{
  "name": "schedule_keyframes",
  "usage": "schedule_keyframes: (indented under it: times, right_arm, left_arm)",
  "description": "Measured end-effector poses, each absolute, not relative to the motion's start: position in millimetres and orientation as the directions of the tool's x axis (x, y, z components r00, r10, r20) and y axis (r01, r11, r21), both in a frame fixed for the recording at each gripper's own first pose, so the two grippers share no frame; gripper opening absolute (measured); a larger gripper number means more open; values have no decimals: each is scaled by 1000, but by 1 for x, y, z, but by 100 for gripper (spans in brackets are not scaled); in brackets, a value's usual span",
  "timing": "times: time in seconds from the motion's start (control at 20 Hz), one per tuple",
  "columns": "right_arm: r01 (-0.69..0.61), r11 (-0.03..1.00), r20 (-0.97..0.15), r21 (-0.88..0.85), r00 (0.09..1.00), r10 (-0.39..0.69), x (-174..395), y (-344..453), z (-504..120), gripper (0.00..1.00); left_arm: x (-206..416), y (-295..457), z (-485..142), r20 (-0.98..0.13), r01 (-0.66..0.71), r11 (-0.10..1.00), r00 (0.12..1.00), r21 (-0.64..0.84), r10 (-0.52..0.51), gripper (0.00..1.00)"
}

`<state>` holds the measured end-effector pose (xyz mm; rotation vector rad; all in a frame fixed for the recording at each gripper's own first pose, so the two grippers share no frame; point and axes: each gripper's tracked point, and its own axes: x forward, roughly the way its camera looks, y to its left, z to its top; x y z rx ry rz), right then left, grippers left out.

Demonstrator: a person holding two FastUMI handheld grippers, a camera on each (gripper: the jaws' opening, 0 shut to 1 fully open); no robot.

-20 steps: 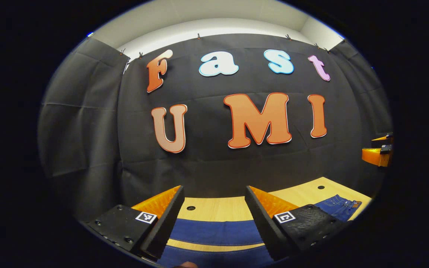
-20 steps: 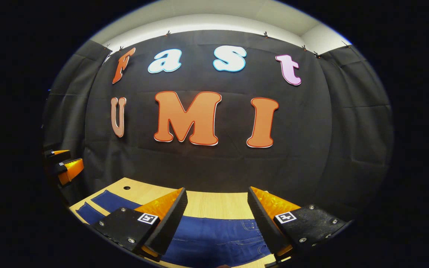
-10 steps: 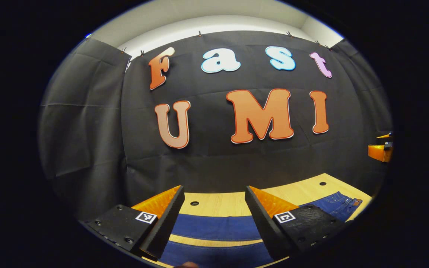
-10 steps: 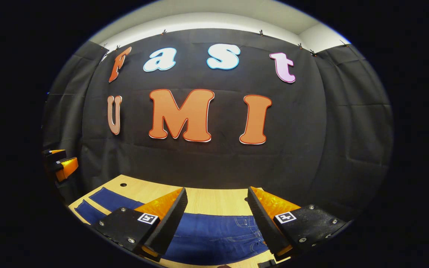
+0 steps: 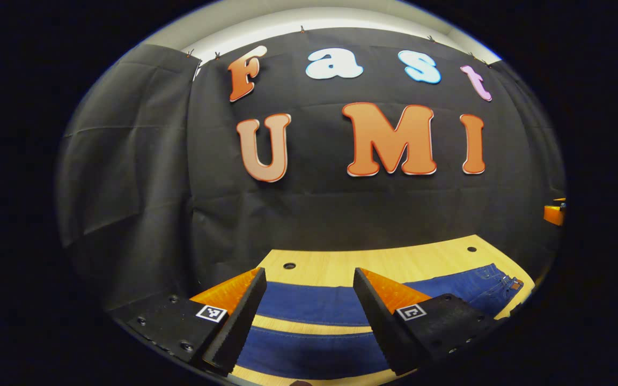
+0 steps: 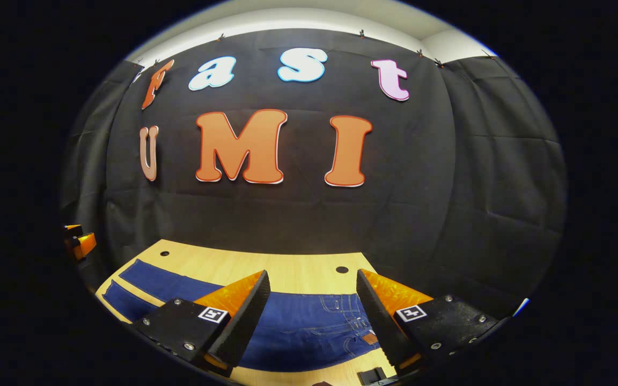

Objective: Grasp the waist and the cuffs of the jeans and fold them to make the two legs overlap; first hold the waist and fold one-third of the jeans toward the cuffs, then hold the cuffs and fold the remaining one-third in the same direction to finish folding.

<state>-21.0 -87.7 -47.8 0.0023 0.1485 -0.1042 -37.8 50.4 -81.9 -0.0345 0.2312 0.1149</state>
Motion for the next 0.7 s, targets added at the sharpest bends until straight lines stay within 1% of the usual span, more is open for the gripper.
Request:
schedule_keyframes:
  times: [0.25,0.3,0.35,0.45,0.55,0.6,0.65,0.7]
  right_arm:
    - [118,992,-274,45,957,-101,-18,-108,-94,98]
    - [118,991,-305,55,948,-96,-18,-112,-104,98]
    - [113,991,-339,71,937,-82,-18,-114,-116,98]
    - [122,987,-402,109,913,-69,-18,-124,-138,98]
    - [159,976,-466,145,882,-75,-17,-138,-161,99]
    - [190,968,-499,161,862,-86,-17,-145,-171,99]
    - [212,959,-529,187,845,-83,-18,-149,-180,99]
    - [234,950,-552,208,829,-83,-19,-152,-188,99]
  left_arm:
    - [-51,92,-131,-341,-221,975,919,-27,199,100]
    - [-54,99,-139,-362,-247,968,907,-40,217,99]
    - [-57,107,-149,-391,-273,960,891,-57,230,100]
    - [-64,122,-171,-458,-340,935,850,-98,261,99]
    - [-73,135,-192,-514,-393,906,816,-156,265,99]
    - [-75,142,-203,-546,-416,891,797,-183,260,96]
    - [-77,147,-213,-572,-433,876,782,-213,248,99]
    - [-78,154,-222,-597,-451,859,767,-241,235,99]
